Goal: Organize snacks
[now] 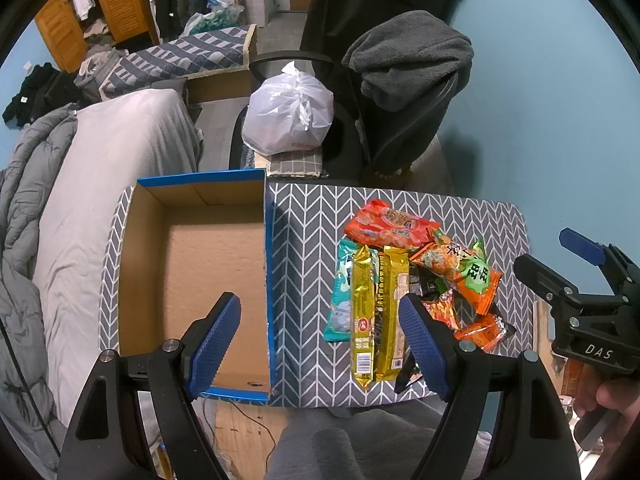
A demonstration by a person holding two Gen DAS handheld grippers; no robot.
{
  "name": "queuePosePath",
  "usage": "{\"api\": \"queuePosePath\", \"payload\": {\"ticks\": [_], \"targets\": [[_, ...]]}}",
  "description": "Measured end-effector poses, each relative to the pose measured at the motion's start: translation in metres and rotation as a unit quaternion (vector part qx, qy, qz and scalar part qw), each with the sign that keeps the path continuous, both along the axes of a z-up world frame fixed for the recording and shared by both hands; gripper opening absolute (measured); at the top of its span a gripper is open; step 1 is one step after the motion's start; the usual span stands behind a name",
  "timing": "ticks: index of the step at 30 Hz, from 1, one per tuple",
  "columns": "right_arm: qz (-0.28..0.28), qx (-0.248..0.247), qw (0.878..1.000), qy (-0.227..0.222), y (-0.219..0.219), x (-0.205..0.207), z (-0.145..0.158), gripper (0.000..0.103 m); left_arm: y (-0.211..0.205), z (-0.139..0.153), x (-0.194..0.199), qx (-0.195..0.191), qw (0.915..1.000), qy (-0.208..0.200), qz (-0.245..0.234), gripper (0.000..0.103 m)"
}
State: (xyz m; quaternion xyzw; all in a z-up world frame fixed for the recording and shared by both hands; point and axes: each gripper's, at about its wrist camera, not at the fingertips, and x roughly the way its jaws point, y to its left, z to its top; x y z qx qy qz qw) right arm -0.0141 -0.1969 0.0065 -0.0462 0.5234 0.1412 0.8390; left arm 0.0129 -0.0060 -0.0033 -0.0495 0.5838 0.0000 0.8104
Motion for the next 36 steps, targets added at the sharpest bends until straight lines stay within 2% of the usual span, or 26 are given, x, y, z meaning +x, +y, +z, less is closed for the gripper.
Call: {"api": "queuePosePath", "payload": {"ticks": [12, 16, 26, 36], "targets": [[0.005, -0.004, 1.000, 0.001, -0.002, -0.002, -0.002, 0.100, -0.001, -0.006, 0.002, -0.006, 1.0000, 0.004, 0.001, 0.082], [0.017, -0.021, 1.000, 0.004, -0.010, 0.001, -0.009, 0.100, -0.001, -0.020, 0.006, -0.005, 0.9998, 0.018, 0.003, 0.082], [0.048, -0.027, 0.998, 0.029, -0.034, 0.024, -0.032, 0.100, -0.007, -0.071, 0.019, -0.023, 0.9977, 0.064, 0.007, 0.082], [0.100, -0.025, 0.991, 0.088, -0.046, 0.048, -0.084, 0.100, -0.027, -0.124, 0.031, -0.017, 0.9954, 0.095, -0.002, 0.082]]}}
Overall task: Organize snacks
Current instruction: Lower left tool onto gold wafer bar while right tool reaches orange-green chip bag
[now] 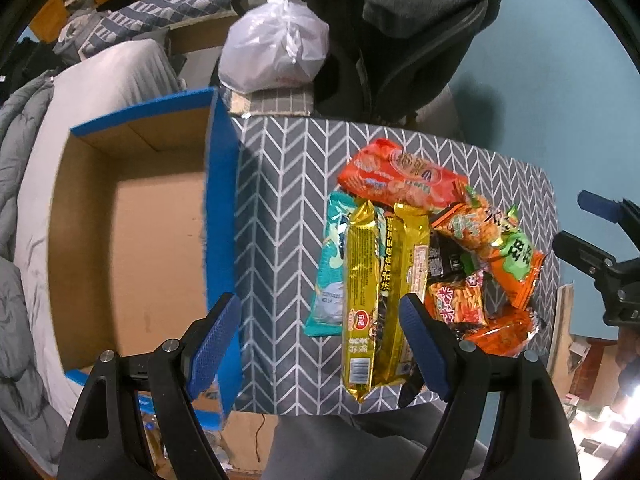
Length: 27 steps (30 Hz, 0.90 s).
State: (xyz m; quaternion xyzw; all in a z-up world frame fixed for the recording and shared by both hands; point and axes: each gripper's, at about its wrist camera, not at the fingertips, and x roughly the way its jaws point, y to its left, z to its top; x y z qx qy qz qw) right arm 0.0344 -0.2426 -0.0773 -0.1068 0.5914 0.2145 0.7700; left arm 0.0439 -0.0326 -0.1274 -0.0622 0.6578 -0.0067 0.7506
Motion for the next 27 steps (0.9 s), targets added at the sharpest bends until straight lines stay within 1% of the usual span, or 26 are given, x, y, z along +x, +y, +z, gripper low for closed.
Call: {"api": "queuePosePath", "payload": {"ticks": [5, 8, 17, 22, 25, 27], "targets": [[0.019, -0.011, 1.000, 0.019, 0.002, 0.011, -0.032, 0.100, -0.010, -0.027, 0.001, 0.008, 0.9998, 0.020, -0.006, 0.082], [0.030, -0.014, 0.999, 0.038, 0.003, 0.014, -0.050, 0.100, -0.016, -0.042, 0.001, 0.015, 0.9993, 0.029, -0.015, 0.082], [0.052, -0.050, 0.995, 0.073, 0.003, 0.023, -0.100, 0.100, -0.032, -0.073, 0.005, 0.021, 0.9983, 0.047, -0.028, 0.082], [0.061, -0.050, 0.994, 0.081, 0.000, 0.024, -0.111, 0.099, -0.036, -0.092, 0.008, 0.004, 0.9982, 0.058, -0.014, 0.082], [0.070, -0.052, 0.992, 0.086, 0.001, 0.024, -0.116, 0.099, -0.037, -0.107, 0.010, 0.005, 0.9978, 0.065, -0.007, 0.082], [0.076, -0.054, 0.992, 0.089, 0.002, 0.023, -0.119, 0.094, -0.038, -0.116, 0.010, 0.004, 0.9974, 0.072, -0.003, 0.082]]}}
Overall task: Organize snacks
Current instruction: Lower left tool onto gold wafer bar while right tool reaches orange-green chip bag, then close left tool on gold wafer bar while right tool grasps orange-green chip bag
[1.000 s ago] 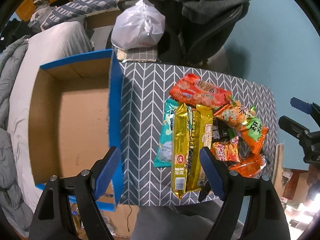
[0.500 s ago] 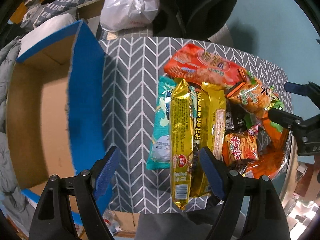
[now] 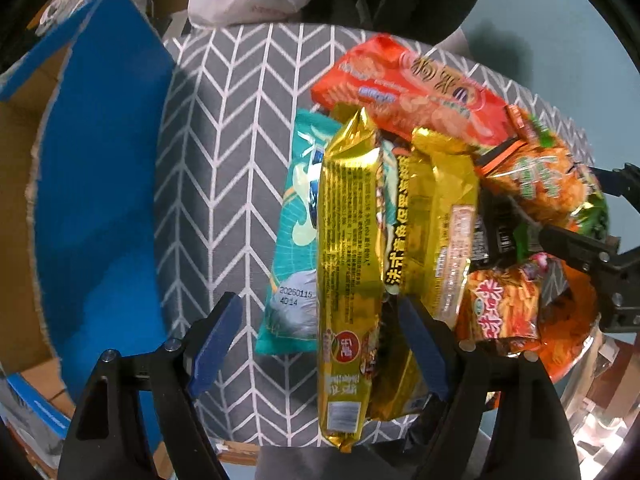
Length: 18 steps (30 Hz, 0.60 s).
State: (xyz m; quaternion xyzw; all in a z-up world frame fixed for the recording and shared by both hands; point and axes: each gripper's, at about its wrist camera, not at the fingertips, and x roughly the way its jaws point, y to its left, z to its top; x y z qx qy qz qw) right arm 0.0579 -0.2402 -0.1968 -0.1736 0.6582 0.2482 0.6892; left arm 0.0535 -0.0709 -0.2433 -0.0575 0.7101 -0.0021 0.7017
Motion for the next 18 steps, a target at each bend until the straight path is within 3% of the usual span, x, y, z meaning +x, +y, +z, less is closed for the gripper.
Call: {"api": "queuePosePath", "payload": {"ticks": [3, 6, 11, 14, 18], "targets": [[0.005, 0.001, 1.000, 0.009, 0.003, 0.000, -0.008, 0.087, -0.002, -0.012, 0.000, -0.006, 0.9999, 0.009, -0.001, 0.079], [0.005, 0.001, 1.000, 0.019, 0.004, -0.001, -0.015, 0.077, -0.004, -0.028, -0.003, -0.004, 0.9997, 0.025, -0.003, 0.057], [0.007, -0.010, 1.000, 0.014, 0.008, -0.007, -0.022, 0.058, -0.005, -0.044, -0.007, -0.007, 0.9997, 0.022, -0.001, 0.047], [0.002, 0.004, 1.000, 0.017, 0.005, -0.009, -0.020, 0.046, -0.007, -0.051, -0.007, -0.012, 0.9997, 0.020, -0.009, 0.030], [-0.011, 0.012, 1.000, 0.006, 0.000, -0.013, -0.012, 0.040, -0.012, -0.044, -0.012, -0.004, 0.9997, 0.019, -0.016, 0.028]]}}
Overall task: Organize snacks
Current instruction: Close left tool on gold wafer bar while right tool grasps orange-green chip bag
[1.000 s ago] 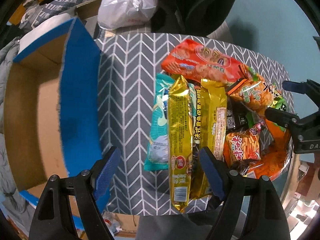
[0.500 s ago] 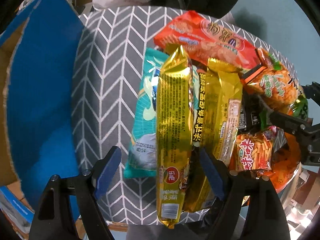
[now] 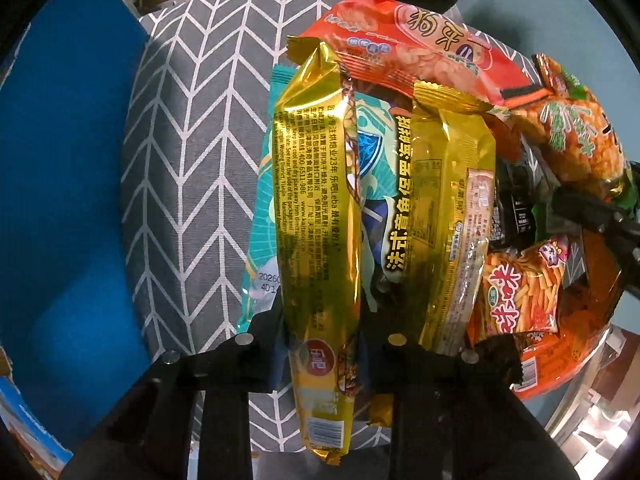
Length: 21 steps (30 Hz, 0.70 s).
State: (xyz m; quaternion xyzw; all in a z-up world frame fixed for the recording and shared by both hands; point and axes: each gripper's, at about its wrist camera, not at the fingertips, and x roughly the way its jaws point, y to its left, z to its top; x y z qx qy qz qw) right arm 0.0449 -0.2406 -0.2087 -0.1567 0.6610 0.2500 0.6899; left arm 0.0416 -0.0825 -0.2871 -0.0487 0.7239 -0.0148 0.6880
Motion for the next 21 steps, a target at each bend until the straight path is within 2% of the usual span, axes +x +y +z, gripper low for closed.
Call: {"api": "queuePosePath", "payload": {"ticks": [2, 5, 12, 21], "targets": [[-0.009, 0.007, 1.000, -0.005, -0.004, -0.002, 0.006, 0.035, -0.001, 0.002, 0.001, 0.004, 1.0000, 0.001, -0.002, 0.028], [-0.019, 0.017, 1.000, -0.008, -0.008, -0.001, 0.016, 0.034, 0.004, 0.016, 0.000, 0.006, 0.9999, -0.008, -0.007, 0.028], [-0.032, 0.036, 0.999, -0.014, -0.008, -0.009, 0.033, 0.033, -0.003, 0.043, -0.003, 0.019, 0.9992, -0.030, -0.020, 0.028], [-0.042, 0.069, 0.997, -0.019, 0.011, -0.022, 0.067, 0.033, 0.009, 0.089, -0.011, 0.029, 0.9973, -0.061, -0.028, 0.028]]}}
